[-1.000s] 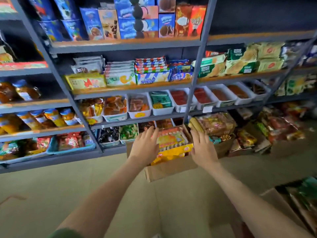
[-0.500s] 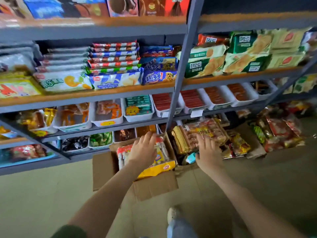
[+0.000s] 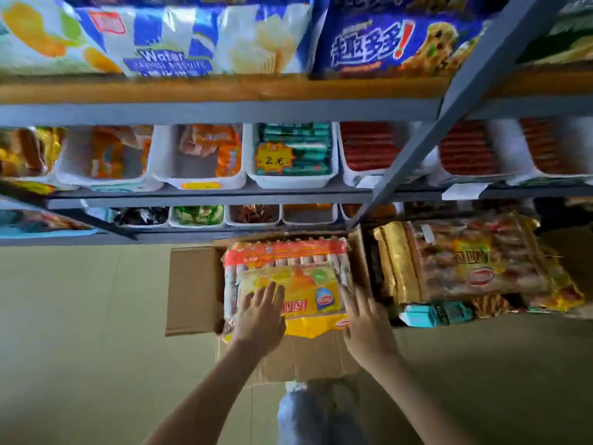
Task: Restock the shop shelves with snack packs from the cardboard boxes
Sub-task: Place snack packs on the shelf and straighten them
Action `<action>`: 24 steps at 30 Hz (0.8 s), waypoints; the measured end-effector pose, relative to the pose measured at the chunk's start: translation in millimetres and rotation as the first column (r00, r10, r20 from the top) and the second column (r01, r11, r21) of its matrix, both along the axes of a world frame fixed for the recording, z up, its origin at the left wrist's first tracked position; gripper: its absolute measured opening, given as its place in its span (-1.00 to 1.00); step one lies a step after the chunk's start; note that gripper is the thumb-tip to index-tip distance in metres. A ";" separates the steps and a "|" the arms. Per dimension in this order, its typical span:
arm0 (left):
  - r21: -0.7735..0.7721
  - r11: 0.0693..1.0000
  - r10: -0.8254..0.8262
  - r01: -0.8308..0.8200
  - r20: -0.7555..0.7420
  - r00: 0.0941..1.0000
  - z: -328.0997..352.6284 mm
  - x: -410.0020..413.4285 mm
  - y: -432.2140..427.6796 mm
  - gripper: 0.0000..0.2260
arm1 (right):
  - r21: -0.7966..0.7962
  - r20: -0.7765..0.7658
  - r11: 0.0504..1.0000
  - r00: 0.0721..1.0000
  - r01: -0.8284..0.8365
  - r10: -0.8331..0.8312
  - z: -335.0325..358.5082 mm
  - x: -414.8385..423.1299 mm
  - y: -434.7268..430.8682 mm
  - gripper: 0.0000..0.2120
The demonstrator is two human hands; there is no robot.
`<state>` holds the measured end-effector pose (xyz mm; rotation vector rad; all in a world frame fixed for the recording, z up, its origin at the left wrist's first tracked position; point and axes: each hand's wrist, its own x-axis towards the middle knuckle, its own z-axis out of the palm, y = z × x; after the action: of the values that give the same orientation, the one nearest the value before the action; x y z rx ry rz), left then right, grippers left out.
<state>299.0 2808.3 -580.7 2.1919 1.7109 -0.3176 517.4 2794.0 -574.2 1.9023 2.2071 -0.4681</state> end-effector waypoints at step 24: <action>0.555 0.805 -0.194 0.213 -0.093 0.977 -181.3 -29.6 0.0 -0.85 | 0.446 0.210 0.847 0.954 -0.289 0.214 -209.2 -45.6 -10.2 -0.07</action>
<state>269.3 2808.3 -762.0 2.8132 1.7468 0.1336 471.8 2783.8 -783.4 1.7210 2.5829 0.2851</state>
